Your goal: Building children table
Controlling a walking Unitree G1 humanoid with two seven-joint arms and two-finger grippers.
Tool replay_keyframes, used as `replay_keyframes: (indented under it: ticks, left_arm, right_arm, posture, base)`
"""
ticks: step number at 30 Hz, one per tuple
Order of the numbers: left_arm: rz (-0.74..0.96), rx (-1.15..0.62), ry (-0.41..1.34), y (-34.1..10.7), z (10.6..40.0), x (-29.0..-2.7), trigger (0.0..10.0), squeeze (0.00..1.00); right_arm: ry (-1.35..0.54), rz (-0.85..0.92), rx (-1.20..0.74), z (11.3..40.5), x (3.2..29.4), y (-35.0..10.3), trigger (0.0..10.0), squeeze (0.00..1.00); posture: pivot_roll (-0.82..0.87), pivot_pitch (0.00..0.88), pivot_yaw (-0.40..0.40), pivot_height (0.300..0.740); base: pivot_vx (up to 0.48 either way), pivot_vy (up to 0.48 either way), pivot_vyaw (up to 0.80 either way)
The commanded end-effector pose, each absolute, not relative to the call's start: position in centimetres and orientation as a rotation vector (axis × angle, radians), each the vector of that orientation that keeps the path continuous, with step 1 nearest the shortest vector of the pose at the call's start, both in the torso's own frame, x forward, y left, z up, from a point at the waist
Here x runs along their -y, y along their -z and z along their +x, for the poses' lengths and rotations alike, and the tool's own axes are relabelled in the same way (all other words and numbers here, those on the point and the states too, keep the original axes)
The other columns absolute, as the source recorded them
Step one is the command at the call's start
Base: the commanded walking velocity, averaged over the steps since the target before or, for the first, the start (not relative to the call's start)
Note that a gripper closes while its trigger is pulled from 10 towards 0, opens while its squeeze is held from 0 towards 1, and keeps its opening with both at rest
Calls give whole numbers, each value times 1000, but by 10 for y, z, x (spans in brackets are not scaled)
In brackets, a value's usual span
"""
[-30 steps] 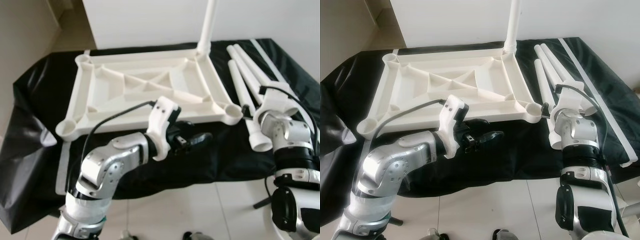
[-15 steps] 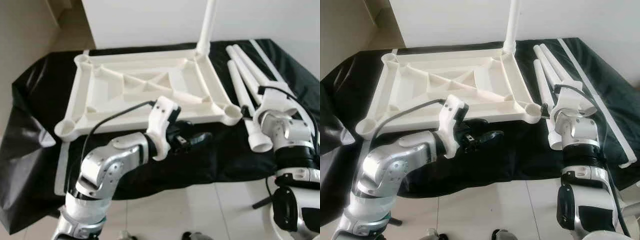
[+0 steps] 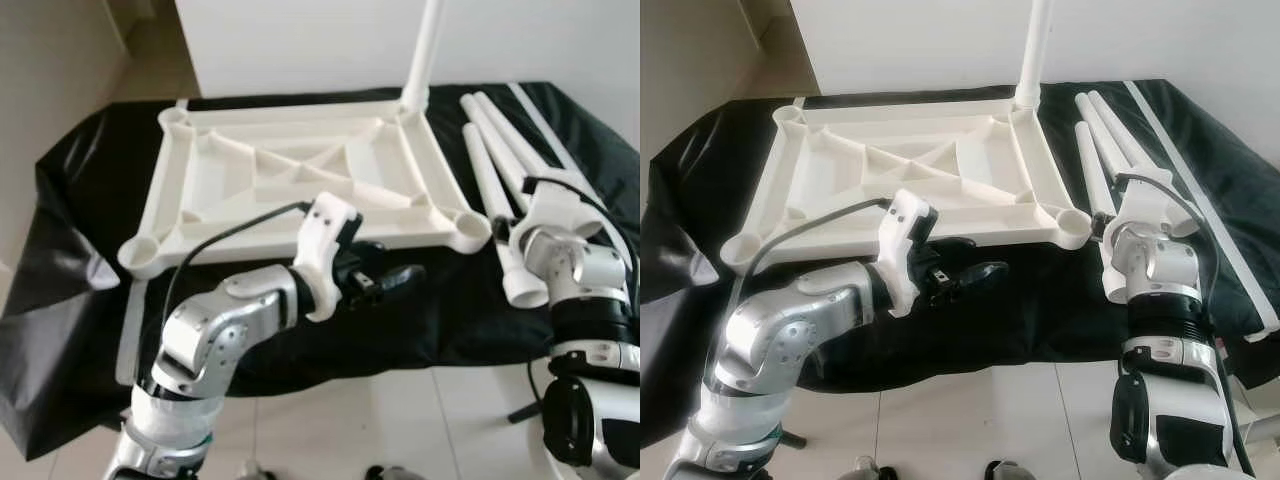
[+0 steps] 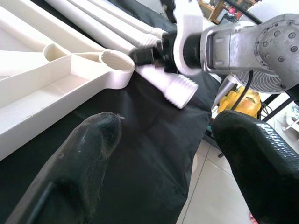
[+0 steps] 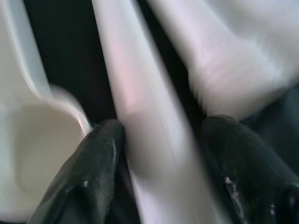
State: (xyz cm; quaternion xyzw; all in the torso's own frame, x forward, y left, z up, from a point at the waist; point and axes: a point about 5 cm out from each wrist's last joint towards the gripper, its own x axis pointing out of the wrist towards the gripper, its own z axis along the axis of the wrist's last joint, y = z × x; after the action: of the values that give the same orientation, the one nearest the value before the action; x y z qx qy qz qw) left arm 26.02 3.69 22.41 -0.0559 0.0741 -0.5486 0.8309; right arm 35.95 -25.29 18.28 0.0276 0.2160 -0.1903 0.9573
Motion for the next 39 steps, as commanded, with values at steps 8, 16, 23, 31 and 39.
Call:
replay_keyframes:
  ticks: [8, 16, 23, 31, 39]
  left_arm:
    - [-114, -170, 1184, -222, 255, -35, 10000, 0]
    - [-112, -174, 1187, -222, 254, -35, 10000, 0]
    - [-107, -171, 1186, -223, 255, -36, 10000, 0]
    - [-112, -166, 1174, -225, 257, -36, 10000, 0]
    - [-120, -164, 1173, -226, 259, -36, 10000, 0]
  right_arm:
    - [361, 86, -556, 353, 249, -154, 10000, 0]
    - [330, 88, -598, 351, 249, -149, 10000, 0]
    - [272, 102, -704, 352, 257, -151, 10000, 0]
    - [185, 140, -745, 357, 264, -166, 10000, 0]
    - [90, 257, -799, 359, 269, -173, 10000, 0]
  posture:
    - [-27, 127, -1, 740]
    - [-30, 125, 2, 740]
    - [-38, 125, -1, 740]
    - [-47, 138, -8, 740]
    - [-67, 148, -7, 740]
  base:
    - [0, 0, 0]
    - [0, 0, 0]
    - [0, 0, 0]
    - [0, 0, 0]
    - [0, 0, 0]
